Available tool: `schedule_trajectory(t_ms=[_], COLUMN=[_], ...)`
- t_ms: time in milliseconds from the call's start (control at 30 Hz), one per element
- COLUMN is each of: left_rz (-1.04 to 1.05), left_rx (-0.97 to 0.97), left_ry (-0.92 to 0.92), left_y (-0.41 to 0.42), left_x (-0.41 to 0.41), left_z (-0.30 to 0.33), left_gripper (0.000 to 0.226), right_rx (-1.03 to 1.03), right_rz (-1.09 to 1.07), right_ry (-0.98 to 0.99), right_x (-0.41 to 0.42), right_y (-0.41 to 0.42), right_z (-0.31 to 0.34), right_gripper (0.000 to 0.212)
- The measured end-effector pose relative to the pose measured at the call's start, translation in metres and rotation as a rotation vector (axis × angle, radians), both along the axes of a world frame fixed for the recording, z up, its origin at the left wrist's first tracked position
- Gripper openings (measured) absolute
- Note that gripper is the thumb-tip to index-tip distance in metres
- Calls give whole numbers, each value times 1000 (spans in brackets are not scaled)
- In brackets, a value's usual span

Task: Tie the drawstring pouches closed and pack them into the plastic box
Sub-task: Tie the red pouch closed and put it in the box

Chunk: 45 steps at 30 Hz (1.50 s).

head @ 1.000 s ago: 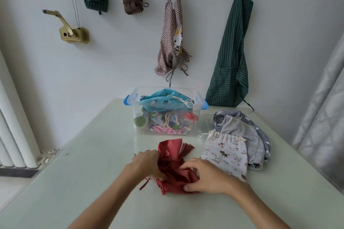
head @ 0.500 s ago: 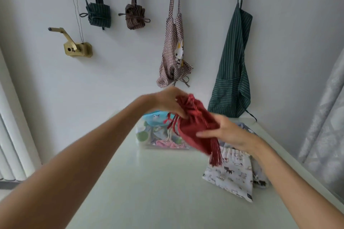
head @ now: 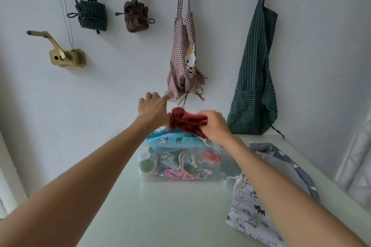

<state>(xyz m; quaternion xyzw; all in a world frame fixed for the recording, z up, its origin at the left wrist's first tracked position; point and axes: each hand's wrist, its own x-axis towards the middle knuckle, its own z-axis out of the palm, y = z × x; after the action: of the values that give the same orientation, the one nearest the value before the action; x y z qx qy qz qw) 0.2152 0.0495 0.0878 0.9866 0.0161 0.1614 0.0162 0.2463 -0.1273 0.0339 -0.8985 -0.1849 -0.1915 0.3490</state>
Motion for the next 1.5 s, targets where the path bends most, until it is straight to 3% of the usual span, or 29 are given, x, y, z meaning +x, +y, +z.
schedule_trajectory(t_ms=[67,167,233,300,367,400,533,633,733,867,1100,1200,1267,1333,1400,1500], left_rz=[-155,-525,-524,-426,-382,-391,-369,-198,-76,-69,-178,-220,-278,-321,-320,-232], left_rx=[-22,-213,-166,-147,-155,-158,-115,-89,-56,-77,-128,-165,-288,-421,-491,-486], left_ry=[-13,177,327,440,516,556,680,602,384,163,-25,-213,-333,-230,94,502], left_y=[5,-3,-4,-3,-2,-2,-2,-8,-21,-34,-49,-61,-80,-102,-123,-150], left_x=[2,3,7,11,13,13,27,43,44,28,-19,-35,-53,-67,-74,-87], left_z=[-8,-25,-38,-45,-46,-46,-45,-54,-56,-38,-14,-23,-39,-64,-96,-142], left_gripper=[76,45,42,40,41,42,54,61,43,35,37,34,30,27,24,51], right_rx=[-143,-134,-99,-280,-424,-446,-553,-641,-569,-312,-197,-174,-150,-196,-346,-609], right_rz=[45,156,238,181,118,131,91,9,29,37,70,24,-55,-144,-207,-269], right_ry=[224,498,584,383,112,102,524,616,682,432,175,71,53,74,165,298], right_x=[9,10,0,-10,-27,-35,-26,-4,1,-2,-55,-75,-97,-110,-119,-129], right_y=[6,6,0,-12,-19,-21,-24,-16,-6,-20,-67,-86,-105,-125,-143,-157], right_z=[-8,-1,8,11,9,6,-3,0,4,4,2,-13,-28,-47,-67,-90], right_gripper=[5,15,33,49,39,34,49,39,45,34,26,21,21,23,30,51])
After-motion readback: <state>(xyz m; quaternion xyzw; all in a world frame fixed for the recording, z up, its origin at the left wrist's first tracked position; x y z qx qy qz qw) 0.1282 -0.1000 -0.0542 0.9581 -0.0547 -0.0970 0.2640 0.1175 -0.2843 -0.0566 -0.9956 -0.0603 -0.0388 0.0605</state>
